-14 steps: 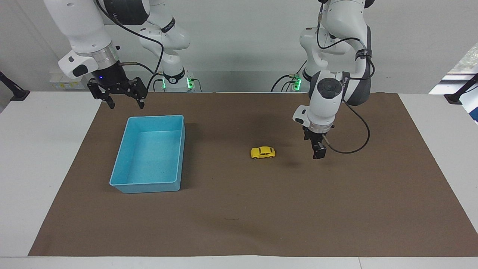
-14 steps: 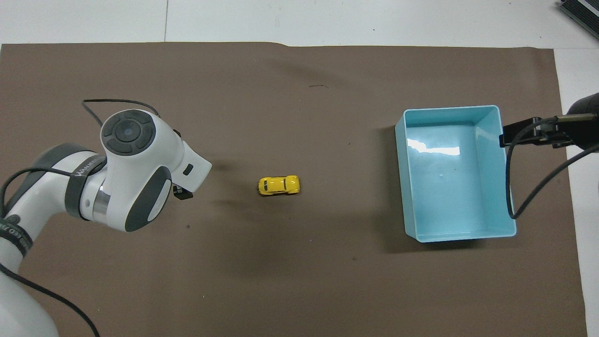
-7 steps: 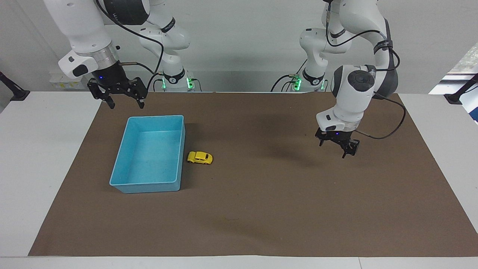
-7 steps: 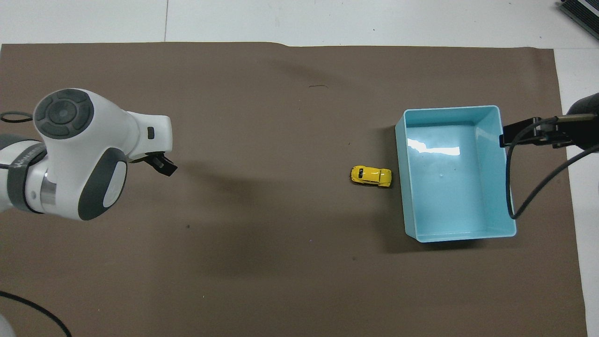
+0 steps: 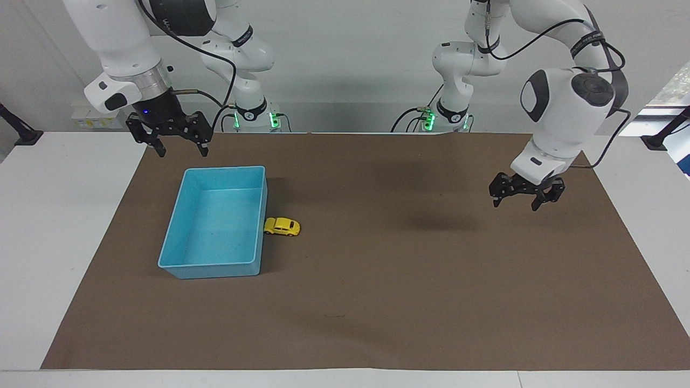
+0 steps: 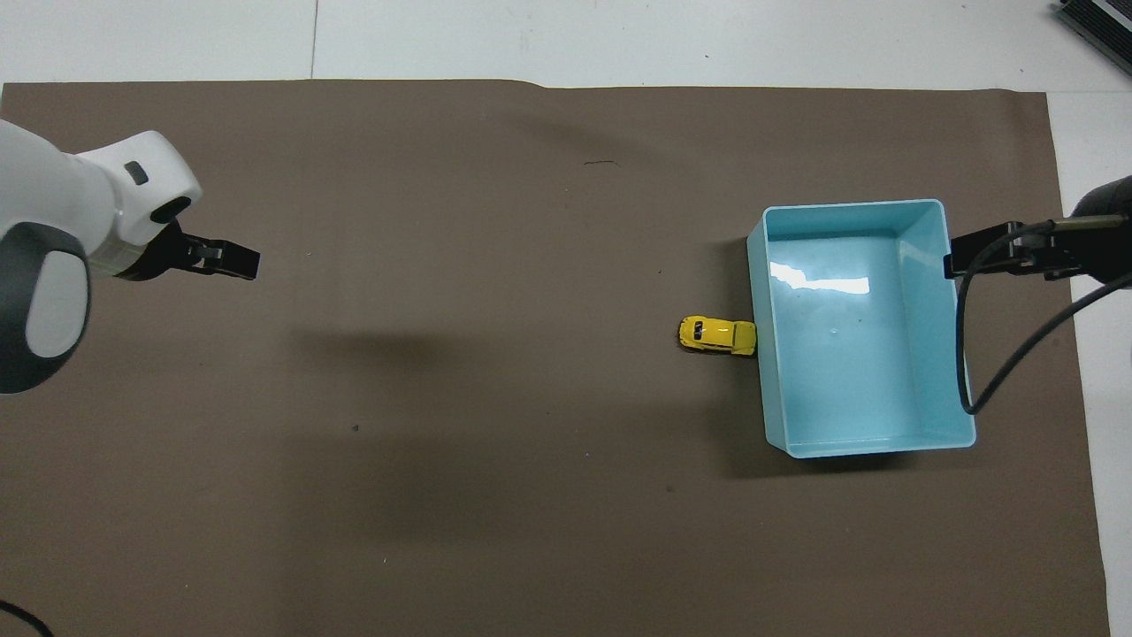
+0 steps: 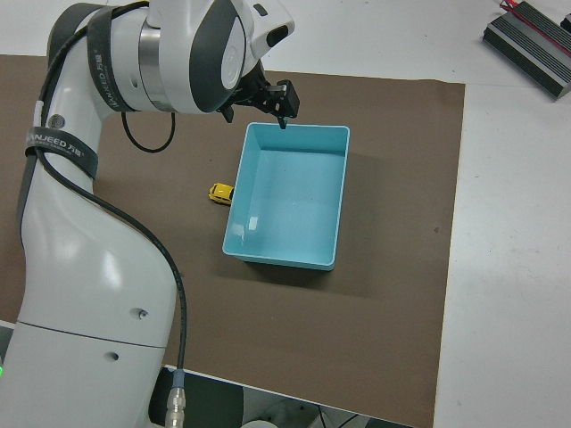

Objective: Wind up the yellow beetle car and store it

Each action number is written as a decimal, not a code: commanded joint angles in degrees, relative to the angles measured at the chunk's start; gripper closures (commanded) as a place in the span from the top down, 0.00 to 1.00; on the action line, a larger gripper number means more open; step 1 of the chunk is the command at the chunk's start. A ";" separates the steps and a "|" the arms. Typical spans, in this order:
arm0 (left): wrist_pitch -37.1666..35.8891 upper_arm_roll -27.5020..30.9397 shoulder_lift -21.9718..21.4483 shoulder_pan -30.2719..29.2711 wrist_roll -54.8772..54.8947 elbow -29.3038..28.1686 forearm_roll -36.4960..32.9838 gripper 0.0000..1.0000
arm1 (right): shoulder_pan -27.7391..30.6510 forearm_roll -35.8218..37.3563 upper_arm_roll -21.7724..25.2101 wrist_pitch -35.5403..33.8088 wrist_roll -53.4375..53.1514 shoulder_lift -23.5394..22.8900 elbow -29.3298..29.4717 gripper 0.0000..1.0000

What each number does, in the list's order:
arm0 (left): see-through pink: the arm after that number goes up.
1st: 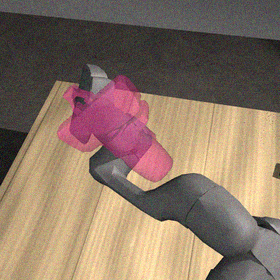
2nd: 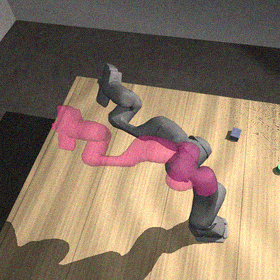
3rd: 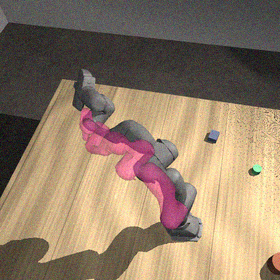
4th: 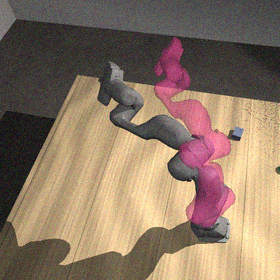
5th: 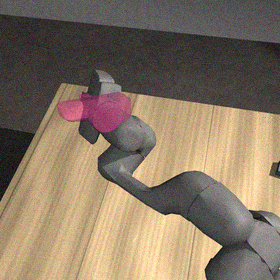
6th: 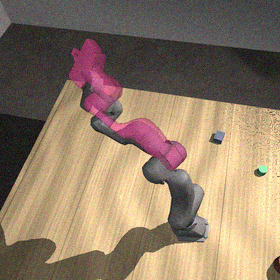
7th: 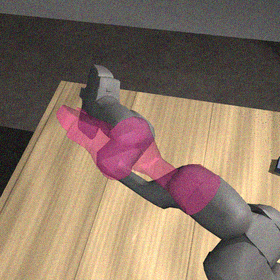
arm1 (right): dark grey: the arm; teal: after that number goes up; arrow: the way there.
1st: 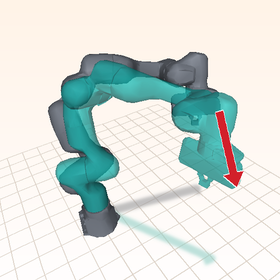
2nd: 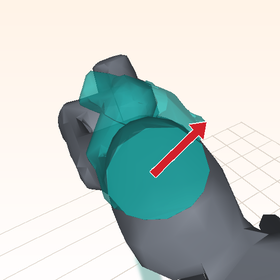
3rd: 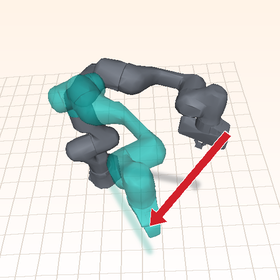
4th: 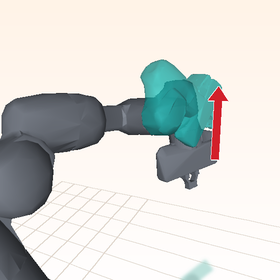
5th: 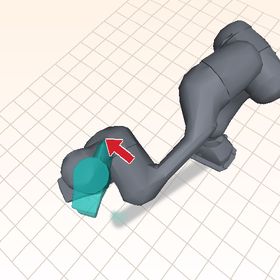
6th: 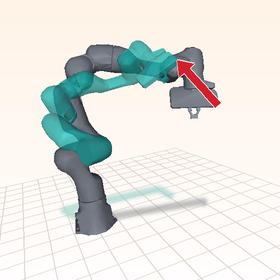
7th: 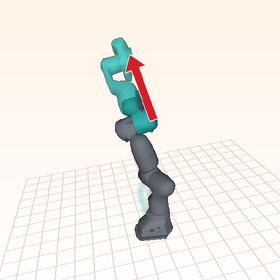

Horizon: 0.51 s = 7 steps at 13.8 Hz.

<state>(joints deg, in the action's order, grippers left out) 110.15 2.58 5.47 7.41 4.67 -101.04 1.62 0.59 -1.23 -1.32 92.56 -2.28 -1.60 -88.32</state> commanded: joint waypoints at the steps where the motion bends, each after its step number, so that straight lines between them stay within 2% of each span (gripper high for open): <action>1: -6.77 -0.64 -1.08 -1.70 -1.59 4.35 1.63 1.00 | 0.56 -0.61 -0.35 -0.45 -0.89 0.28 0.34 1.00; 5: -17.15 -0.64 -0.99 -1.78 -1.85 12.52 -0.39 1.00 | 0.47 -0.62 -0.35 -0.45 -0.89 0.28 0.26 1.00; 7: -20.14 -0.47 -1.43 -1.78 -1.94 13.85 -0.39 1.00 | 0.56 -0.61 -0.35 -0.45 -0.89 0.28 0.26 1.00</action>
<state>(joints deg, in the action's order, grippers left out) 93.58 2.46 3.85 6.21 3.47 -89.51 1.94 0.59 -1.23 -1.32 92.56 -2.28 -1.60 -88.32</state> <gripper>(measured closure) 0.000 0.000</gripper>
